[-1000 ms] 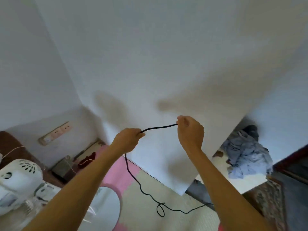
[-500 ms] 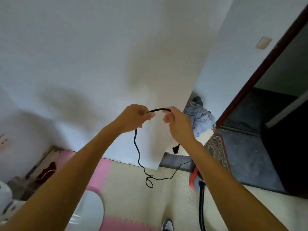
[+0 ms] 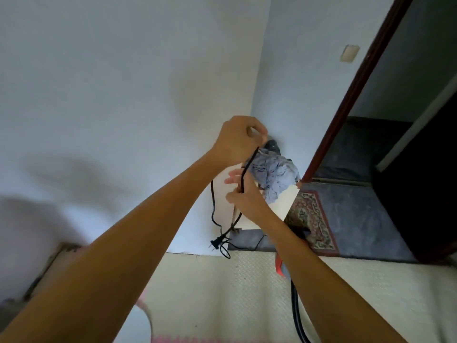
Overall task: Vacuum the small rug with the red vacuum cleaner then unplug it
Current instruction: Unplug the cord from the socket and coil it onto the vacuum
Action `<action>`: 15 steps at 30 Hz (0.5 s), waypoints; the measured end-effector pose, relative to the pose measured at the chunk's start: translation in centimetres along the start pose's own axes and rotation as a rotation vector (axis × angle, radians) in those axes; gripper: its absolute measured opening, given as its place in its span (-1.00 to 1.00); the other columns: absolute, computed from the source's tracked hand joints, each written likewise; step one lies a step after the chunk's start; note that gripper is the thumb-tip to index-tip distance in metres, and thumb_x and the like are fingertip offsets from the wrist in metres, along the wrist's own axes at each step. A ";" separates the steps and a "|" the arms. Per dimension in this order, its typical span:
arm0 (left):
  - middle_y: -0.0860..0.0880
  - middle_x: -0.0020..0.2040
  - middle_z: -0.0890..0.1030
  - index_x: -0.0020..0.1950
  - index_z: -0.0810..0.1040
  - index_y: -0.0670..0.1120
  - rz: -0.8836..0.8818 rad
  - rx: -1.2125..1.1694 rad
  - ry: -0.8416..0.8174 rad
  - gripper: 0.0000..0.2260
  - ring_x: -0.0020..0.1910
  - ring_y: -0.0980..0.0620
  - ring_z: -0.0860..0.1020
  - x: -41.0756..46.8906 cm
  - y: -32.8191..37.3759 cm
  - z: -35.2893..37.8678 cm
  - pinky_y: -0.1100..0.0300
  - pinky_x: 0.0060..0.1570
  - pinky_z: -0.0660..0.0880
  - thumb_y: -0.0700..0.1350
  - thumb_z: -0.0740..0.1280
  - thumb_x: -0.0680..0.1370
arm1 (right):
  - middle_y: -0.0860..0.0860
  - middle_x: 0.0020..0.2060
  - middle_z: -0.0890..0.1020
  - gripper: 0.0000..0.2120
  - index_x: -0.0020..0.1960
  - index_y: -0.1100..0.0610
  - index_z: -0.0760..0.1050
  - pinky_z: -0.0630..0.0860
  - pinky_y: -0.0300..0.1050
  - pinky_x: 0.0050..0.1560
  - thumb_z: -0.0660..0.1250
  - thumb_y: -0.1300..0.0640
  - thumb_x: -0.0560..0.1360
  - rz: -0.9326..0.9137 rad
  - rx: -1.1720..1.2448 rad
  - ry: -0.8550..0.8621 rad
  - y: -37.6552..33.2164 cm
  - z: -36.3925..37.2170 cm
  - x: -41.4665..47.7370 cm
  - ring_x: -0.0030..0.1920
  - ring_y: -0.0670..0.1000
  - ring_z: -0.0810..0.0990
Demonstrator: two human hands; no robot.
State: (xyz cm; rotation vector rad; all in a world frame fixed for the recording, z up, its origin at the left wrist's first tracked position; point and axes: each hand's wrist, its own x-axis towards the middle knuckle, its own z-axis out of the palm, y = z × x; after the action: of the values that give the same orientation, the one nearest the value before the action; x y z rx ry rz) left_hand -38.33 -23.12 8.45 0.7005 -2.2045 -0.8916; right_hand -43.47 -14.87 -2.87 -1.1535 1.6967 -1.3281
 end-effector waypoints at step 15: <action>0.05 -0.04 0.54 0.32 0.40 -0.07 -0.148 -0.069 0.221 -0.69 -0.14 0.23 0.52 4.1 6.1 14.0 0.53 -0.21 0.41 0.00 0.09 0.64 | -0.15 -0.50 0.46 -0.74 -0.19 0.05 0.42 0.32 -0.32 -0.43 0.10 0.13 0.65 -0.141 0.022 0.093 1.1 -17.6 4.7 -0.52 -0.20 0.40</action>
State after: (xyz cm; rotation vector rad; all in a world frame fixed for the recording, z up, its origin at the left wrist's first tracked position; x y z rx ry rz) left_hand -52.57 -16.48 6.70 0.8933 -1.9377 -0.9122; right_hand -61.28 -12.77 0.35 -1.2352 1.6868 -1.5040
